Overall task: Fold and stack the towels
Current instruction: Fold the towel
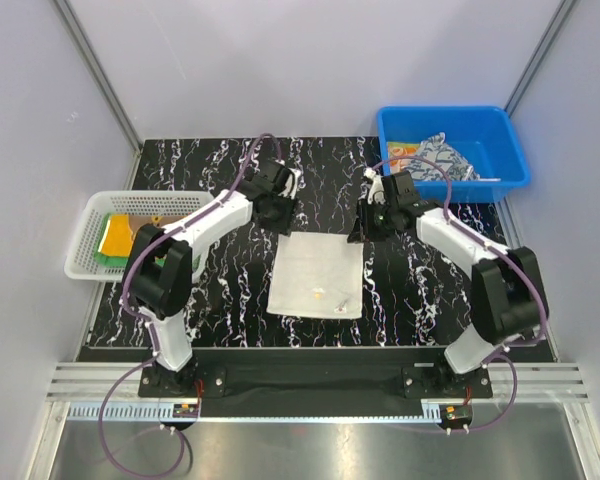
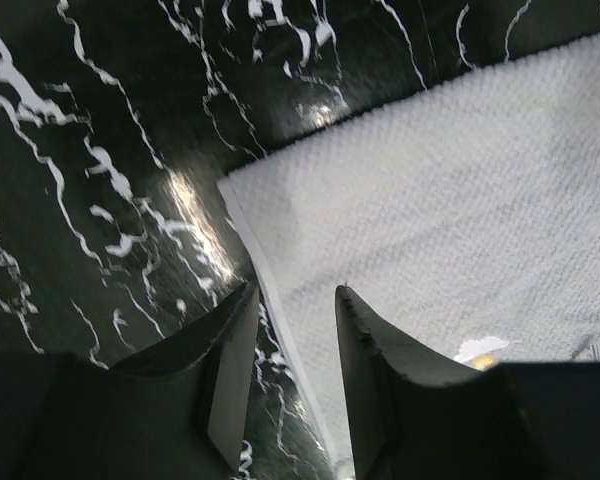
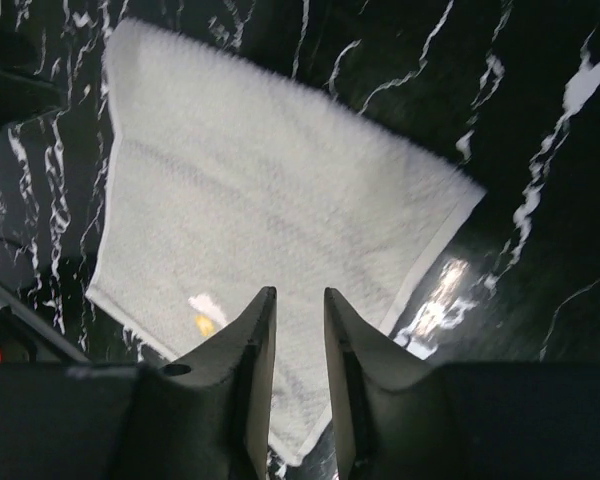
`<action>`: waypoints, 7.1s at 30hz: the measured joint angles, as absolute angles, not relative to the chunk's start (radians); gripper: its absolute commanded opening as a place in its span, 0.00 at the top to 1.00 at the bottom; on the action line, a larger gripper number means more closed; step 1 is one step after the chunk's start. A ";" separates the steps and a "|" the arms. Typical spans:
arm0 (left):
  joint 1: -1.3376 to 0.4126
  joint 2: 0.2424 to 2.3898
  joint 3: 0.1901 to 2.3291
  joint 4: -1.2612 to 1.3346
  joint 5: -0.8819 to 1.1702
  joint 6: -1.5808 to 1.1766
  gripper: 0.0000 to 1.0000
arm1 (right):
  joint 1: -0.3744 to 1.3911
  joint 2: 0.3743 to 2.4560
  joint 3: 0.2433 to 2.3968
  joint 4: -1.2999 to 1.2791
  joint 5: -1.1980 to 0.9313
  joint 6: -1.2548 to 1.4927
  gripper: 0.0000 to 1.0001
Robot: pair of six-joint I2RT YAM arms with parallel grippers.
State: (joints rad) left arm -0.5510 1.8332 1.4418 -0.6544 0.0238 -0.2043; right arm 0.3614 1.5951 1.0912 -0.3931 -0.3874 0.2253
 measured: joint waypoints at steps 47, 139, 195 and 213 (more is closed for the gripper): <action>-0.461 2.226 1.784 -0.756 0.188 0.141 0.56 | 0.270 2.085 1.534 -0.683 -0.384 -0.355 0.57; -0.331 2.309 1.903 -0.953 0.375 0.324 1.00 | 0.248 2.342 1.893 -0.921 -0.611 -0.580 1.00; -0.541 1.504 1.071 -0.693 0.224 0.095 1.00 | 0.489 1.371 0.785 -0.311 -0.273 -0.189 1.00; -0.582 1.504 1.025 -0.710 0.239 0.050 0.80 | 0.498 1.366 0.805 -0.392 -0.274 -0.110 0.75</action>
State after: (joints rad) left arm -0.5816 1.5040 1.0248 -0.7097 0.2386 0.0498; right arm 0.4976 1.3659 0.8047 -0.3920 -0.2741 -0.1097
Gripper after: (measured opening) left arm 0.131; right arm 0.198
